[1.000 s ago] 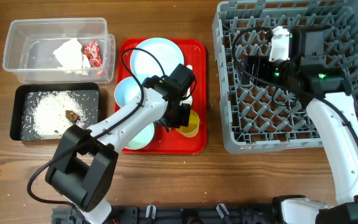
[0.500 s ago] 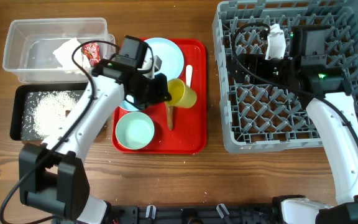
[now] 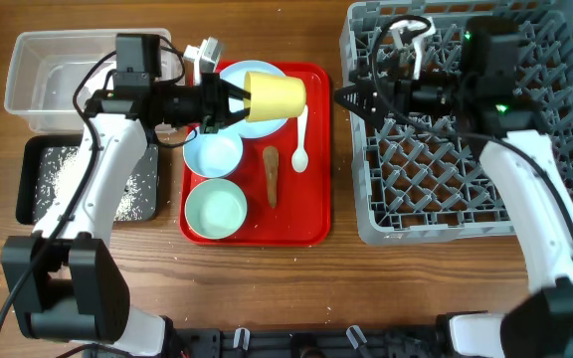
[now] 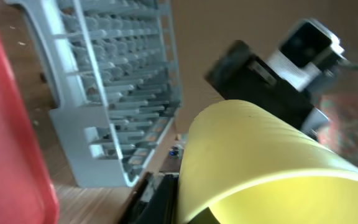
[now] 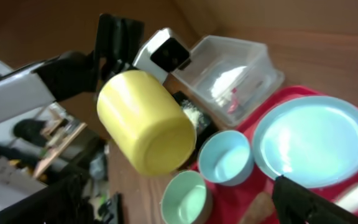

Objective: Sort waste into correct bins and load items into the dishwasher rack
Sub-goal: 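Grasp the yellow cup with the left gripper and lift it, then hand the yellow cup from the left gripper to the right gripper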

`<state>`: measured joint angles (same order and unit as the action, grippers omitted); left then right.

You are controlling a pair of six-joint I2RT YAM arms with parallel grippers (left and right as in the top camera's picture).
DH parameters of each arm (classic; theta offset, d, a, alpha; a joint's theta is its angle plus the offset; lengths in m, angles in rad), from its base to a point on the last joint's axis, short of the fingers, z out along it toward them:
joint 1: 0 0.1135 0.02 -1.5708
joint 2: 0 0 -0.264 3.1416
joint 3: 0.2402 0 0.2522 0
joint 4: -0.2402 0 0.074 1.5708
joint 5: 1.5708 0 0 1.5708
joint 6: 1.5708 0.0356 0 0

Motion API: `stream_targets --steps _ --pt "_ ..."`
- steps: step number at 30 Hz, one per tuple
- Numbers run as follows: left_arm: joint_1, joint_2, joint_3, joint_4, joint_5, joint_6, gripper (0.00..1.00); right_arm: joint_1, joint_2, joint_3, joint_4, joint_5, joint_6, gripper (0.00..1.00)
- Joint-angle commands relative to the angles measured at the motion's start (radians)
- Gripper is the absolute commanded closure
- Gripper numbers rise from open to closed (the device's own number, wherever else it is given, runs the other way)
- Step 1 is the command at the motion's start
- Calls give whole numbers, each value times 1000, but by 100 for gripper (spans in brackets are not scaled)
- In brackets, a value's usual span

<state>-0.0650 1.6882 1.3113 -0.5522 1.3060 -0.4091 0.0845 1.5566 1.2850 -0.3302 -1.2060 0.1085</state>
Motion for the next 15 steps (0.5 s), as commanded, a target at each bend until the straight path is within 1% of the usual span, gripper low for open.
stream_targets --steps 1,4,8,10,11,13,15 --pt "-3 -20 17 4 106 12 96 27 68 16 85 -153 45 0" --pt "-5 -20 17 11 159 12 96 88 104 16 168 -137 56 0" --pt "-4 -20 17 16 253 11 96 176 131 16 343 -112 166 0" --pt "-4 -20 17 15 261 8 96 206 132 16 455 -112 235 1" --pt "-4 -20 17 15 261 8 96 211 132 16 481 -112 248 0" --pt "-4 -20 17 15 261 8 96 220 132 16 518 -112 269 5" --pt "-4 -20 17 15 261 8 96 221 132 16 512 -113 269 16"
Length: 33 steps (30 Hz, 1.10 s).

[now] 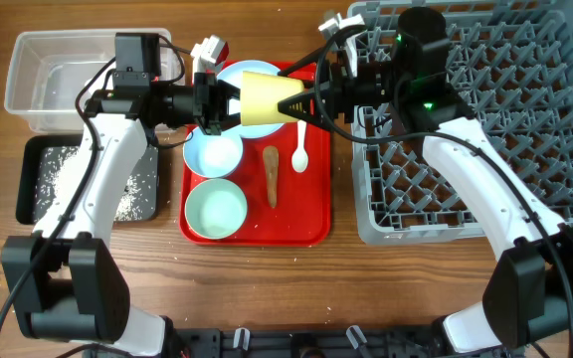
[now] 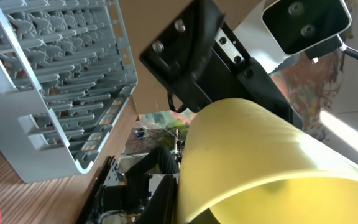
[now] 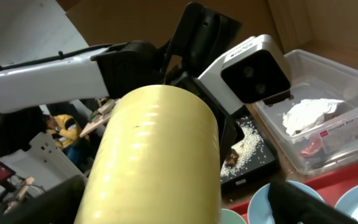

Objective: Sort waste into correct bins and load items into the dishwasher rack
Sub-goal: 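Hand the yellow cup from the left gripper to the right gripper, then place the yellow cup into the dish rack with the right gripper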

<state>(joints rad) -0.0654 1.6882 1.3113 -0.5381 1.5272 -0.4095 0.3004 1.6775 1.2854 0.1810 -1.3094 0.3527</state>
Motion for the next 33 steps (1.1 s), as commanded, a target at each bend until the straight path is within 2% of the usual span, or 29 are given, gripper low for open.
stream_targets --steps 1,2,11,13,14,15,17,21,25,28,33 --pt "-3 -20 17 1 39 8 96 5 11 15 -3 -18 25 19" --pt "-3 -20 17 1 39 8 96 5 11 15 -10 -28 24 22" --pt "-3 -20 17 1 35 9 96 8 14 15 -66 -54 15 22" --pt "-3 -20 17 1 35 9 96 8 14 15 -66 -54 16 30" --pt "-3 -20 17 1 31 9 94 8 14 15 -66 -54 16 35" --pt "-3 -20 17 1 27 9 87 8 14 15 -66 -54 17 38" --pt "-3 -20 17 1 24 9 81 0 14 15 -66 -54 18 39" --pt "-3 -20 17 0 24 9 79 -68 13 15 -66 -61 45 41" --pt "-3 -20 17 0 12 13 77 -205 13 15 -93 -60 80 40" --pt "-4 -20 17 -1 -146 13 74 -312 8 15 -263 8 48 40" --pt "-11 -20 17 -137 -747 65 72 -336 -103 16 -694 364 -117 39"
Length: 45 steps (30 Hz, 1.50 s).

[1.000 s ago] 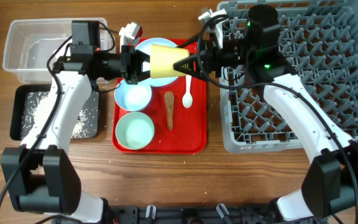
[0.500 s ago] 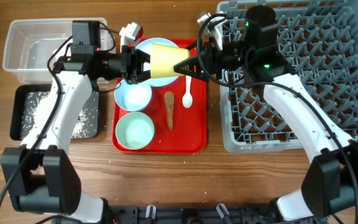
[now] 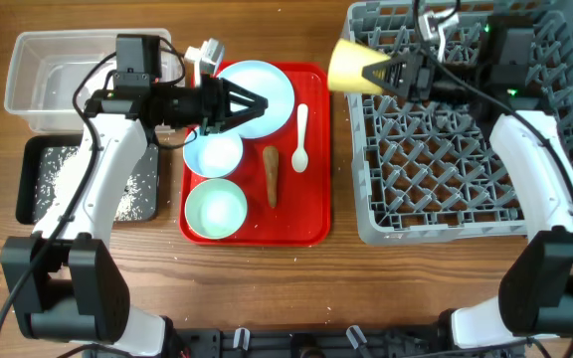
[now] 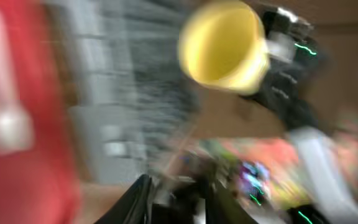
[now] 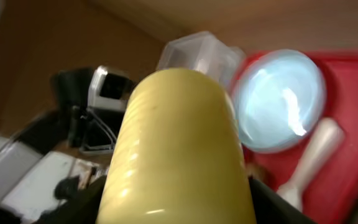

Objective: Sort waste into correct bins and load items into the dishwasher rack

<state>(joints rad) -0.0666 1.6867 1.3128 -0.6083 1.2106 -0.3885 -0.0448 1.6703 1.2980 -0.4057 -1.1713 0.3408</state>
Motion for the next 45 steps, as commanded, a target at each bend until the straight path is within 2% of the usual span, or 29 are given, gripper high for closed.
stream_targets --steps 1,4,6,11,17,25,28,30,31,35,41,45 --pt "-15 -19 15 -102 -548 45 72 9 -139 5 -189 317 -106 39" --pt "-27 -19 15 -154 -747 45 70 14 -266 10 -400 538 -93 39" --pt "-28 -19 15 -169 -823 45 69 27 -341 10 -513 679 -75 39" --pt "-28 -19 15 -173 -901 45 69 112 -423 10 -787 1014 -4 39" --pt "-28 -19 15 -199 -920 45 69 225 -325 10 -925 1105 55 39" --pt "-28 -19 15 -229 -966 45 69 242 -102 9 -923 1126 45 38" --pt "-28 -19 15 -230 -966 45 69 242 -51 9 -916 1125 31 25" --pt "-28 -19 15 -230 -966 45 69 242 -40 9 -919 1122 26 4" --pt "-28 -19 15 -230 -966 45 69 242 -45 9 -918 1119 26 0" --pt "-28 -19 15 -230 -966 45 69 242 -56 34 -916 1105 27 0" --pt "-28 -19 15 -231 -966 45 69 248 -98 298 -904 1052 -27 8" --pt "-28 -19 15 -231 -966 45 68 322 -97 378 -748 1007 -50 12"
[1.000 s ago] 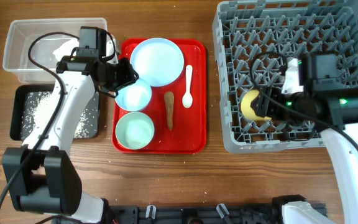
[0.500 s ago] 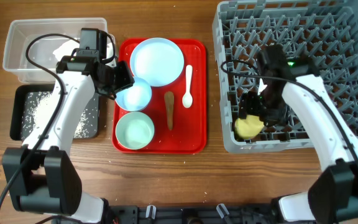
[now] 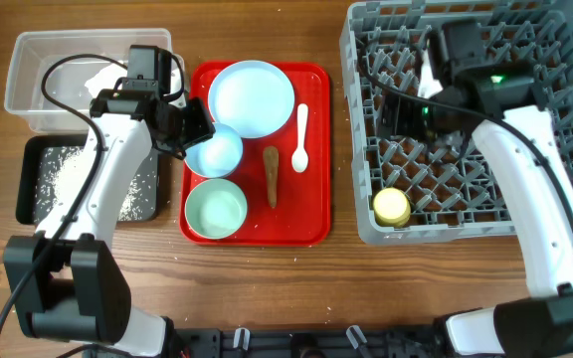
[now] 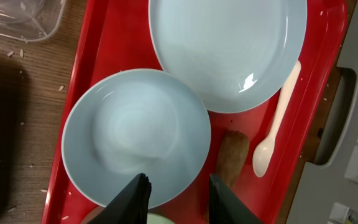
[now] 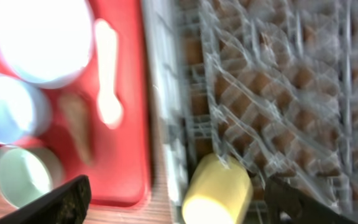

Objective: Sort waste into correct bins and load items into the dishwasher rack

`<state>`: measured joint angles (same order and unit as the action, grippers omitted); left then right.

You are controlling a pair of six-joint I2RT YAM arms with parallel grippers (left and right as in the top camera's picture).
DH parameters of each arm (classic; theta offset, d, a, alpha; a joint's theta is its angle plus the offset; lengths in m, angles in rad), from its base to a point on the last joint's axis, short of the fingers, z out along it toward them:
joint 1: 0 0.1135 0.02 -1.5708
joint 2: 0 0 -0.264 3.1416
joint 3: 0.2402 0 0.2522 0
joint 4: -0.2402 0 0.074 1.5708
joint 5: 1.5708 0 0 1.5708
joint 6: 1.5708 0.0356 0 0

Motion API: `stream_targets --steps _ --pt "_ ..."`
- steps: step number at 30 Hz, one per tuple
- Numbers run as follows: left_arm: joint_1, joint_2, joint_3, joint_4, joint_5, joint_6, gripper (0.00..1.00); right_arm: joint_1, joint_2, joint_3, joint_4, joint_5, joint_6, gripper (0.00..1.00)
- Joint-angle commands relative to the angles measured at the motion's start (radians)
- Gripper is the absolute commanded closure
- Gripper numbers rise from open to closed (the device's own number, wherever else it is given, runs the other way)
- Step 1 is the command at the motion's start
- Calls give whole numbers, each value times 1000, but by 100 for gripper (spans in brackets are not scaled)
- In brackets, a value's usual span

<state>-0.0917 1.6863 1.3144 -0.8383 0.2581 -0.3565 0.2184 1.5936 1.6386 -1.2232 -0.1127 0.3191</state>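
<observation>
The yellow cup (image 3: 391, 207) stands upside down in the front-left corner of the grey dishwasher rack (image 3: 525, 149); the blurred right wrist view shows this cup (image 5: 219, 190) too. My right gripper (image 3: 398, 111) hangs open over the rack's left part, holding nothing, with the cup below its wide fingers (image 5: 58, 202). My left gripper (image 3: 195, 127) is open just above the small blue bowl (image 4: 135, 134) on the red tray (image 3: 316, 199). On the tray also lie a blue plate (image 4: 229, 50), a white spoon (image 4: 278, 118), a brown scrap (image 4: 232, 158) and a green bowl (image 3: 215, 209).
A clear bin (image 3: 38, 60) holding white tissue stands at the far left. A black tray (image 3: 48, 179) scattered with rice sits in front of it. The rack fills the right side of the wooden table.
The yellow cup has left my right gripper and now stands upside down in the rack's front-left corner; that gripper is open. My left gripper now points down over the small blue bowl.
My left gripper held the yellow cup above the tray while the right one waited open by the rack. Then both grippers were at the cup. Later the right gripper held it over the rack, the left one open. Now the cup rests in the rack.
</observation>
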Motion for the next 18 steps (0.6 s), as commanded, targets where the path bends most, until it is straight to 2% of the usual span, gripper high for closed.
stream_targets --steps 1,4,8,13,18 --pt "-3 -18 14 -1 -13 13 68 87 -13 37 109 -50 -27 13" --pt "-3 -18 13 -1 -13 13 68 205 40 37 217 -42 -10 15" --pt "-3 -18 14 0 -21 13 68 260 149 37 278 -42 25 19" --pt "-3 -18 14 -2 -32 13 67 311 335 37 386 -33 90 32" --pt "-3 -18 14 -7 -47 13 65 322 484 37 432 63 133 46"
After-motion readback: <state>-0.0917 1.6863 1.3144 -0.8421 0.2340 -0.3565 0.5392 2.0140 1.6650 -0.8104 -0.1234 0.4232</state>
